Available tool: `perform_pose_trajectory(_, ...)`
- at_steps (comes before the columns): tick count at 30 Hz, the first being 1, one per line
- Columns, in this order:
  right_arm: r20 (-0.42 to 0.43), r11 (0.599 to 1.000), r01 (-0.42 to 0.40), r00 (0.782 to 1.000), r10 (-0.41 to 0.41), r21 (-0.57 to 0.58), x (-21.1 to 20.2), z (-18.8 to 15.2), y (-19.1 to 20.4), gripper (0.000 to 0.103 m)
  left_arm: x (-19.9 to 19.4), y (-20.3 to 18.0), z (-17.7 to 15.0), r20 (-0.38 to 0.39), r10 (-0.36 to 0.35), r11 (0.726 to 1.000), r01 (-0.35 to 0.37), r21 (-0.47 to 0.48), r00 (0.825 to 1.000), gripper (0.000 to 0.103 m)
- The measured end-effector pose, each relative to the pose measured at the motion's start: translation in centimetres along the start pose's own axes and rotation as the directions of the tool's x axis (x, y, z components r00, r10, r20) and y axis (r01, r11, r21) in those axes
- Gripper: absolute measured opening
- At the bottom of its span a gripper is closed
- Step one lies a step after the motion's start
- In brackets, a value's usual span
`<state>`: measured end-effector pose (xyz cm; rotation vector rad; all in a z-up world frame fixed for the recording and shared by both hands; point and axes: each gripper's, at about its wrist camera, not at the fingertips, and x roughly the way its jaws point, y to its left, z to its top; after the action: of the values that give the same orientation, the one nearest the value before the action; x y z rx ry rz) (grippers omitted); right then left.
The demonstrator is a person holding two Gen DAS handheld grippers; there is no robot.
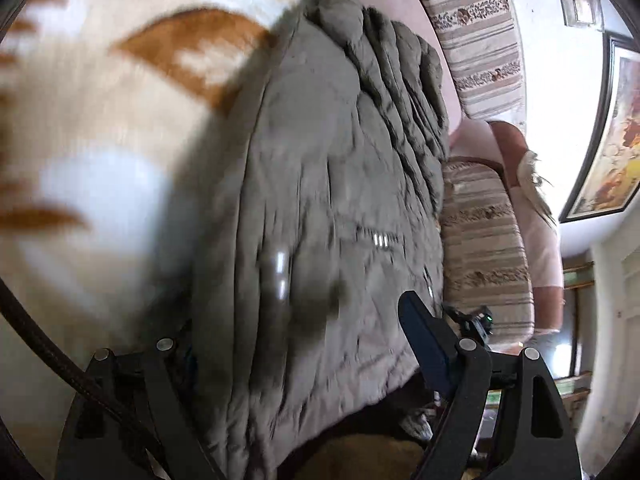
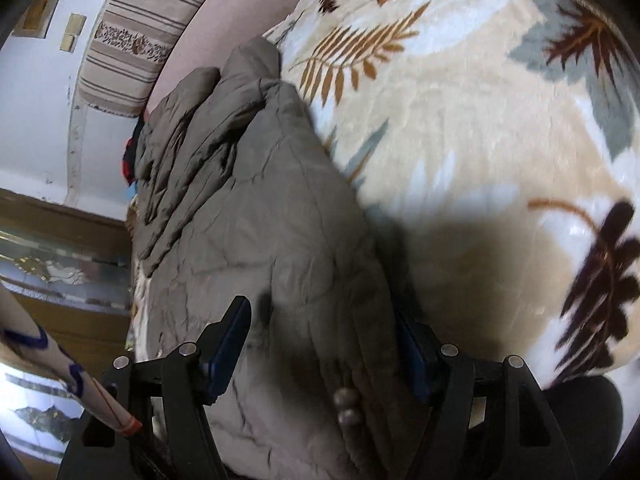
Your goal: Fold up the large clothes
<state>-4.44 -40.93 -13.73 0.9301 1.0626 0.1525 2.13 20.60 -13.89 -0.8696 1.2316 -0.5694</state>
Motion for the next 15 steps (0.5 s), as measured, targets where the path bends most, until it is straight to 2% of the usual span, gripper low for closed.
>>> perform_pose_trajectory(3, -0.064, 0.999, -0.046, 0.997, 0.045, -0.001, 0.2, -1.3, -0.3, 0.074, 0.7, 0.0, -1.4, -0.024, -0.016, 1.0, 0.016, 0.01, 1.0, 0.082)
perform_pose_trajectory(8, -0.134, 0.996, -0.089, 0.987, 0.084, -0.032, 0.6, -3.7, 0.1, 0.074, 1.1, -1.6, -1.9, -0.014, 0.028, 0.998, -0.027, 0.06, 1.0, 0.081)
perform_pose_trajectory(10, -0.139, 0.994, -0.098, 0.986, 0.09, -0.051, 0.5, -4.4, 0.4, 0.074, 1.3, -2.6, -2.2, -0.01, 0.066, 0.993, -0.064, 0.099, 0.998, 0.076)
perform_pose_trajectory(12, -0.132, 0.991, -0.123, 0.985, 0.115, -0.06, 0.2, -5.0, 0.8, 0.072, 1.4, -3.3, -2.4, -0.005, 0.096, 0.987, -0.094, 0.127, 0.995, 0.062)
perform_pose_trajectory(14, -0.116, 0.987, -0.153, 0.982, 0.146, -0.057, -0.1, -5.3, 1.0, 0.068, 1.3, -3.4, -2.5, -0.004, 0.122, 0.983, -0.12, 0.14, 0.993, 0.054)
perform_pose_trajectory(15, -0.11, 0.984, -0.168, 0.981, 0.162, -0.052, -0.2, -5.4, 0.9, 0.067, 1.4, -3.3, -2.4, -0.004, 0.131, 0.982, -0.129, 0.136, 0.991, 0.053)
